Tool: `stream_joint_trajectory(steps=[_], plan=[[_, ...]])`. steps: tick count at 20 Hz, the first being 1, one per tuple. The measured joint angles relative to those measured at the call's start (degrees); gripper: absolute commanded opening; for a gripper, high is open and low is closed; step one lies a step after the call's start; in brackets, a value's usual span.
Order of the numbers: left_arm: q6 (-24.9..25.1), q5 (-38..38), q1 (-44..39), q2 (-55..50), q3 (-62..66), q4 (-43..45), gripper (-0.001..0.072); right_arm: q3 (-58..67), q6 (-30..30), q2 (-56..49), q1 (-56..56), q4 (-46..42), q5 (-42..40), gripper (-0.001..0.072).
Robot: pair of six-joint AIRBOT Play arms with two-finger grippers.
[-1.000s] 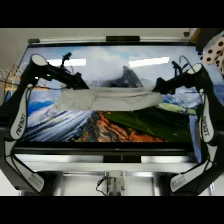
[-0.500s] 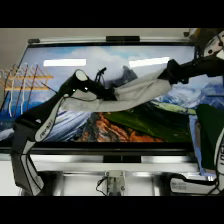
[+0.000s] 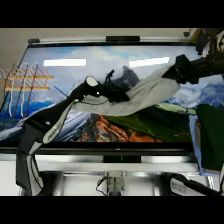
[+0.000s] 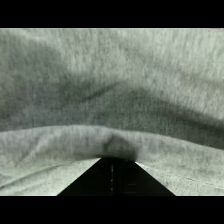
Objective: Fold the shirts.
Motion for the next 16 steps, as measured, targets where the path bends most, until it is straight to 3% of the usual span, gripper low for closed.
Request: stream_joint_trajectory(steps=[3,7,12,16], plan=[[0.1,-0.2,-0.9,-0.3,0.0,-1.4,0.0035,0.0,0.5,0.5,0.0,1.3,-1.1,0.0074],[1.4,-3.0,3.8,3.6,0.0,0.6,0.0036,0.0,1.0,0.0,0.6,2.2,-4.8,0.0074],[1.9,-13.8,17.5,13.2,0.0,11.5,0.0037,0.0,0.4,-4.5,9.0,2.9,-12.9,0.0074],[1.9,-21.4,30.6,20.7,0.0,16.8,0.0037,0.0,-1.2,-11.0,19.8,4.7,-24.1,0.0074]])
